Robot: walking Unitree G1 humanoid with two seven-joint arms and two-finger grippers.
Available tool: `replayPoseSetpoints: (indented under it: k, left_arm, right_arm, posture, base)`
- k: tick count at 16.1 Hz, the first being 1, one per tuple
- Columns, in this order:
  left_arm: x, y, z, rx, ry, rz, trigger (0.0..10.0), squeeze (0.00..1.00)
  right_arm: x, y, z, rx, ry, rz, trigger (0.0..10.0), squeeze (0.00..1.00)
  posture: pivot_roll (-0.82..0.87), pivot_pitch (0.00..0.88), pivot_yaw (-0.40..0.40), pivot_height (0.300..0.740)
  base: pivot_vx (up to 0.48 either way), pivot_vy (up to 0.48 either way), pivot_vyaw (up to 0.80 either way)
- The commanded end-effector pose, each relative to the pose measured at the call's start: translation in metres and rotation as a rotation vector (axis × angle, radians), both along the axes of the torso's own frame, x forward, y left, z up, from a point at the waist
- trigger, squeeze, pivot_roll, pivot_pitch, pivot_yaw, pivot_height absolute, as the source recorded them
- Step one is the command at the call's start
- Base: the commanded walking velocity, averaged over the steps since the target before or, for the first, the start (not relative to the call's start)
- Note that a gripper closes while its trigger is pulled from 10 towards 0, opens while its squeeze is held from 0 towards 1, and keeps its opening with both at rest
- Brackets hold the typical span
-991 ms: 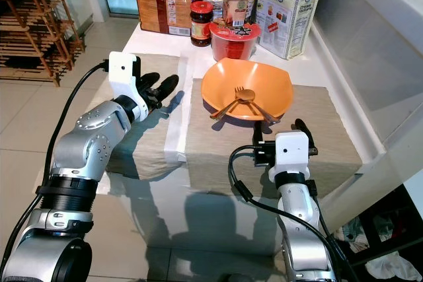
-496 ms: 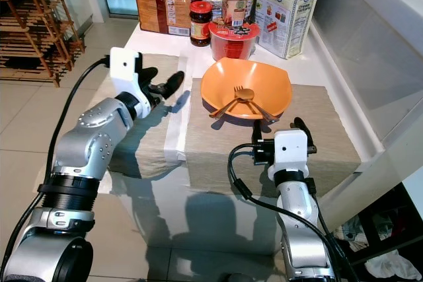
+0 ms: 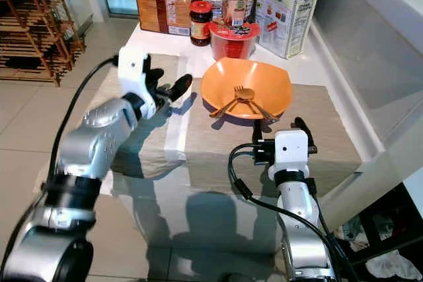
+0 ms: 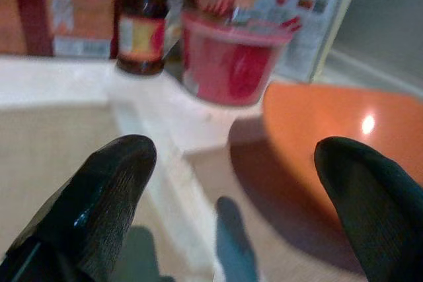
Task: Setting the table
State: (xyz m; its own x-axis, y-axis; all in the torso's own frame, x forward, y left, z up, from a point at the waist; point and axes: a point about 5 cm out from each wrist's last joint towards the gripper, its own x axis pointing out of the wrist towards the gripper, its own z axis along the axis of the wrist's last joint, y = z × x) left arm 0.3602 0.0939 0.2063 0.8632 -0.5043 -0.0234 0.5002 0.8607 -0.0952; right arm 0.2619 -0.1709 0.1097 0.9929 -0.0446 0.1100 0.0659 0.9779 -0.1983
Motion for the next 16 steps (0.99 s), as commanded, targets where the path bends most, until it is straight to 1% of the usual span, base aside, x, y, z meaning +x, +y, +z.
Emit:
replayPoseSetpoints:
  k: [1, 2, 3, 5, 6, 9, 11, 13, 15, 16]
  left_arm:
    - [0.002, -0.010, 0.014, 0.029, -0.031, -0.048, 10.0, 0.00]
    - [0.006, -0.021, 0.027, 0.042, -0.044, -0.097, 10.0, 0.00]
    - [0.006, -0.023, 0.029, 0.044, -0.045, -0.107, 10.0, 0.00]
    - [0.009, -0.040, 0.043, 0.062, -0.041, -0.198, 10.0, 0.00]
    - [0.008, -0.050, 0.045, 0.078, -0.013, -0.259, 10.0, 0.00]
    - [0.004, -0.067, 0.044, 0.124, 0.037, -0.355, 10.0, 0.00]
    - [-0.002, -0.082, 0.051, 0.125, 0.064, -0.437, 10.0, 0.00]
    - [-0.004, -0.087, 0.053, 0.135, 0.074, -0.460, 10.0, 0.00]
    - [-0.004, -0.092, 0.047, 0.172, 0.104, -0.473, 10.0, 0.00]
    - [-0.003, -0.093, 0.041, 0.210, 0.133, -0.483, 10.0, 0.00]
  right_arm:
    - [0.000, -0.006, 0.007, -0.006, -0.030, -0.023, 10.0, 0.00]
    - [0.000, -0.006, 0.006, -0.008, -0.027, -0.019, 10.0, 0.00]
    - [-0.001, -0.006, 0.006, -0.008, -0.026, -0.019, 10.0, 0.00]
    - [-0.001, -0.004, 0.005, -0.008, -0.025, -0.016, 10.0, 0.00]
    - [0.000, -0.002, 0.005, -0.007, -0.026, -0.016, 10.0, 0.00]
    - [-0.002, -0.002, 0.005, -0.007, -0.025, -0.019, 10.0, 0.00]
    - [-0.003, -0.002, 0.005, -0.009, -0.023, -0.020, 10.0, 0.00]
    - [-0.003, -0.001, 0.005, -0.010, -0.022, -0.019, 10.0, 0.00]
    - [-0.003, -0.001, 0.005, -0.009, -0.021, -0.018, 10.0, 0.00]
    - [-0.004, 0.000, 0.004, -0.008, -0.019, -0.019, 10.0, 0.00]
  posture:
    - [-0.05, 0.000, 0.012, 0.740]
    - [-0.05, 0.000, 0.015, 0.740]
    - [-0.06, 0.000, 0.017, 0.740]
    - [-0.06, 0.000, 0.031, 0.740]
    - [-0.07, 0.000, 0.035, 0.740]
    - [-0.07, 0.000, 0.039, 0.740]
    - [-0.07, 0.000, 0.041, 0.740]
    - [-0.07, 0.000, 0.040, 0.740]
    - [-0.08, 0.000, 0.042, 0.740]
    - [-0.08, 0.000, 0.043, 0.740]
  base:
    - [0.000, 0.000, 0.00]
    - [0.000, 0.000, 0.00]
    - [0.000, 0.000, 0.00]
    - [0.000, 0.000, 0.00]
    - [0.000, 0.000, 0.00]
    - [0.000, 0.000, 0.00]
    - [0.000, 0.000, 0.00]
    - [0.000, 0.000, 0.00]
    - [0.000, 0.000, 0.00]
    - [0.000, 0.000, 0.00]
